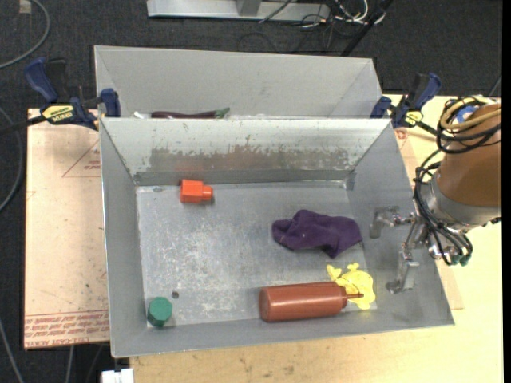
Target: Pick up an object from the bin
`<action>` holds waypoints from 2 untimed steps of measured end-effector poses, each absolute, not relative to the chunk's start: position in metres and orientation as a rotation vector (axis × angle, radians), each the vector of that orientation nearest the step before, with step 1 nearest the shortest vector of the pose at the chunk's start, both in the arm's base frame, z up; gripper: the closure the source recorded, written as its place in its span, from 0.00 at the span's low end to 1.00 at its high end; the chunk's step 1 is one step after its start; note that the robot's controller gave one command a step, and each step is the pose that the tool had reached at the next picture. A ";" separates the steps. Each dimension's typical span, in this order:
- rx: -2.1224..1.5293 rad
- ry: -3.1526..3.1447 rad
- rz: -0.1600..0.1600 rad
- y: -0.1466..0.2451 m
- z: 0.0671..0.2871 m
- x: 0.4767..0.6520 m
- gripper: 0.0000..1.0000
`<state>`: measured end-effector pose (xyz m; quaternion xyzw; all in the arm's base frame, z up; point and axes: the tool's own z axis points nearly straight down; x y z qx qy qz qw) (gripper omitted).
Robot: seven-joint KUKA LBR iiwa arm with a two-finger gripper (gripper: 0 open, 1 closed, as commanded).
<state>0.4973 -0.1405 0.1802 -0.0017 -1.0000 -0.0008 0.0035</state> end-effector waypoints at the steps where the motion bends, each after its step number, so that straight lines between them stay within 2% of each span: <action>1: 0.000 -3.142 0.000 -0.140 0.185 0.499 0.00; 2: 0.002 -3.142 0.000 -0.139 0.184 0.499 0.00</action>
Offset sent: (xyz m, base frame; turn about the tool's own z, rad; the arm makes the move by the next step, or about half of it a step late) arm 0.0550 0.0886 -0.0798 -0.2012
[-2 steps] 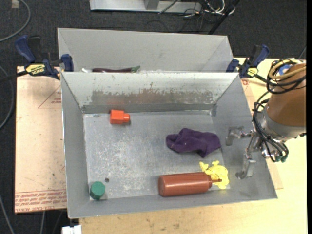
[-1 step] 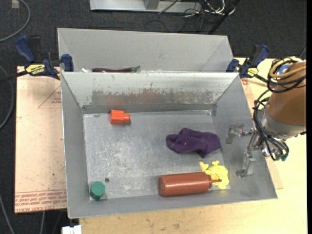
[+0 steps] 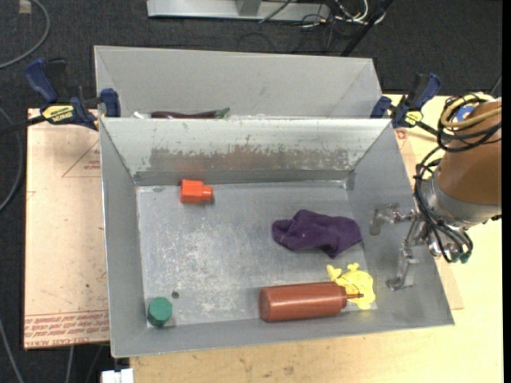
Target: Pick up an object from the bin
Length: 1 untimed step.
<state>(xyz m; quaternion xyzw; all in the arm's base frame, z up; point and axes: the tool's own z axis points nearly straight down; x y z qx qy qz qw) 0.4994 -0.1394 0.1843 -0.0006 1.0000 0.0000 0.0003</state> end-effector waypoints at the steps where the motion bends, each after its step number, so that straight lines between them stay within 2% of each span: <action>1: -0.334 3.130 0.006 -0.132 0.215 0.512 0.00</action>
Offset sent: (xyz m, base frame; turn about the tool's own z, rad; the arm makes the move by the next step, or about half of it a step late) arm -0.0066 0.1067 -0.0105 0.1142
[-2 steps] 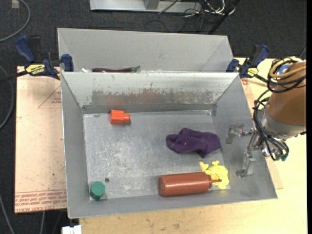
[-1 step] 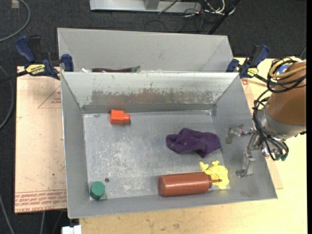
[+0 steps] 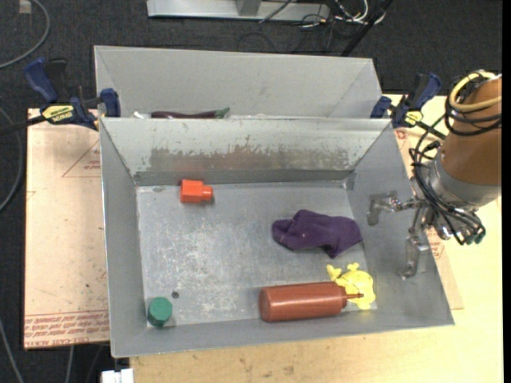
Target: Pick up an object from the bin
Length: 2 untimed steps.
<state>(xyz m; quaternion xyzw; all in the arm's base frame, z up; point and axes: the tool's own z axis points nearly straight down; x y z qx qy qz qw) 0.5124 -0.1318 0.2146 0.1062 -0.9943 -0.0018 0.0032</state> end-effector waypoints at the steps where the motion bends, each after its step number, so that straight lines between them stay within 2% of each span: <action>1: 0.492 -3.114 0.007 -0.108 0.223 0.511 0.00; 2: 0.449 -3.102 -0.010 -0.054 0.149 0.533 1.00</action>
Offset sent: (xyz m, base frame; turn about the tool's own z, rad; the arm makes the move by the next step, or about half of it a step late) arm 0.0200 0.0759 -0.0630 -0.0720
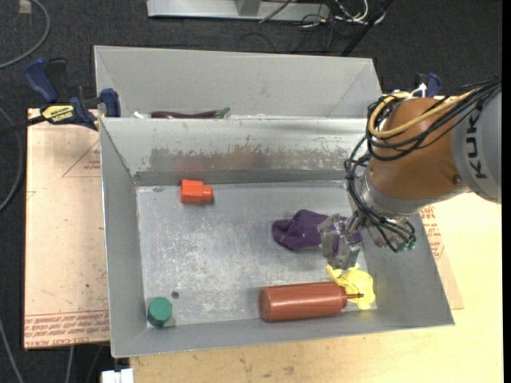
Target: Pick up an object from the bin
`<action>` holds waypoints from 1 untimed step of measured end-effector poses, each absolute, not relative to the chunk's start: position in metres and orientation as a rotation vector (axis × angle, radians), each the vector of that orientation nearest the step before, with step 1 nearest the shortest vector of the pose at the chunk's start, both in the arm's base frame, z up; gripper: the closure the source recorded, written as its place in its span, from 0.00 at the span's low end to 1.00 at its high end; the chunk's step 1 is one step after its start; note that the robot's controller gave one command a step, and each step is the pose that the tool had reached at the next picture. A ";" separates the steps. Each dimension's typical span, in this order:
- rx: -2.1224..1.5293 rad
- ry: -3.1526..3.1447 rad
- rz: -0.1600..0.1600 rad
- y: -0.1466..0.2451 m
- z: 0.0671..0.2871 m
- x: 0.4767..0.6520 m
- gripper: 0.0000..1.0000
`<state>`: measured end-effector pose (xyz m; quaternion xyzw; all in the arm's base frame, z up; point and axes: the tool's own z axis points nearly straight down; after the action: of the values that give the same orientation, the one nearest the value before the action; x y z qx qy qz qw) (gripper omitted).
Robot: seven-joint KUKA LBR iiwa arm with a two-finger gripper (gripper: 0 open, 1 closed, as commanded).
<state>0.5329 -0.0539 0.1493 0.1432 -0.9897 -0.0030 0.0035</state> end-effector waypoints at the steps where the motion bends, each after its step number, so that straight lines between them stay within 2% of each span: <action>1: 0.447 -3.105 -0.007 -0.055 0.151 0.533 0.00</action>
Offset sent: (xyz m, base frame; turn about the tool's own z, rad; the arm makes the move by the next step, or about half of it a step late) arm 0.0000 0.0000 0.0000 0.0000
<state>0.5329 -0.0551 0.1512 0.1424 -0.9898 -0.0023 0.0024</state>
